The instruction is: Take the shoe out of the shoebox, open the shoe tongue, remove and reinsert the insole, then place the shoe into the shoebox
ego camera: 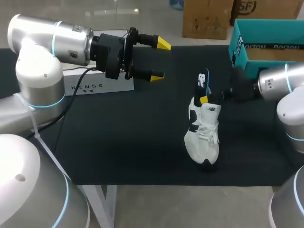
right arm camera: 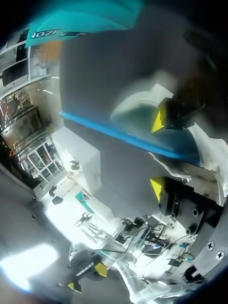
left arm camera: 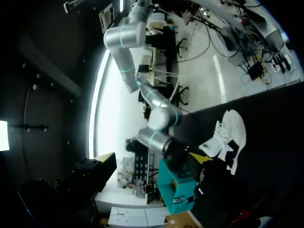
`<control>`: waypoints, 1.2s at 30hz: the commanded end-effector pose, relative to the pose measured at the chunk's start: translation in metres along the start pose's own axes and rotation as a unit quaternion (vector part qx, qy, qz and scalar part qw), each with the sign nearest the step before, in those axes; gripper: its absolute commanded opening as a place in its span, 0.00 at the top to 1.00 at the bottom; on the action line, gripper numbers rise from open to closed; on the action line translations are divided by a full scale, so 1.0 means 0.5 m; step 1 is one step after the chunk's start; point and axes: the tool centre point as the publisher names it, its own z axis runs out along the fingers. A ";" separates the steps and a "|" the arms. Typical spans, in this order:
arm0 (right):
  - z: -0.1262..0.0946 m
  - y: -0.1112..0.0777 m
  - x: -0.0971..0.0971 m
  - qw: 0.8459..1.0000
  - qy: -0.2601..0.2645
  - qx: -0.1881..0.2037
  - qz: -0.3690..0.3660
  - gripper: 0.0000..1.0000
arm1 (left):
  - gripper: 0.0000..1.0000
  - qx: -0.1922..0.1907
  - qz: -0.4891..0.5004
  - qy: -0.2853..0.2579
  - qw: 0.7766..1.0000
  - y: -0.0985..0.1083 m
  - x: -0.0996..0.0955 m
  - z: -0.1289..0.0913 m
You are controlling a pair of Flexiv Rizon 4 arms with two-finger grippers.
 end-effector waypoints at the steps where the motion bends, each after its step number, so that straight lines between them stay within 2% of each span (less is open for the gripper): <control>1: -0.002 0.023 0.003 1.000 -0.005 0.003 -0.005 0.09 | 0.00 0.000 0.000 0.002 1.000 0.000 -0.001 -0.001; 6: -0.003 0.045 0.000 1.000 -0.011 0.002 -0.014 0.16 | 0.00 0.000 0.000 0.002 1.000 0.000 -0.001 -0.001; 7: -0.003 0.050 -0.001 1.000 -0.011 0.002 -0.017 0.29 | 0.00 0.000 0.000 0.002 1.000 0.000 -0.001 -0.001; 8: -0.004 0.052 -0.001 1.000 -0.013 0.003 -0.019 0.49 | 0.00 0.000 0.000 0.002 1.000 0.000 -0.001 -0.001; 9: -0.004 0.054 0.000 1.000 -0.014 0.004 -0.020 0.62 | 0.00 0.000 0.000 0.002 1.000 0.000 -0.001 -0.001; 11: -0.003 0.057 -0.003 1.000 -0.015 0.005 -0.022 1.00 | 0.00 0.000 0.000 0.002 1.000 0.000 -0.001 -0.001; 24: -0.012 0.040 -0.012 0.999 -0.022 0.017 -0.014 1.00 | 0.00 0.000 0.000 0.002 1.000 0.000 -0.001 -0.001; 36: -0.005 -0.004 -0.012 1.000 -0.020 0.016 0.004 1.00 | 0.00 0.000 0.000 0.002 1.000 0.000 -0.001 -0.001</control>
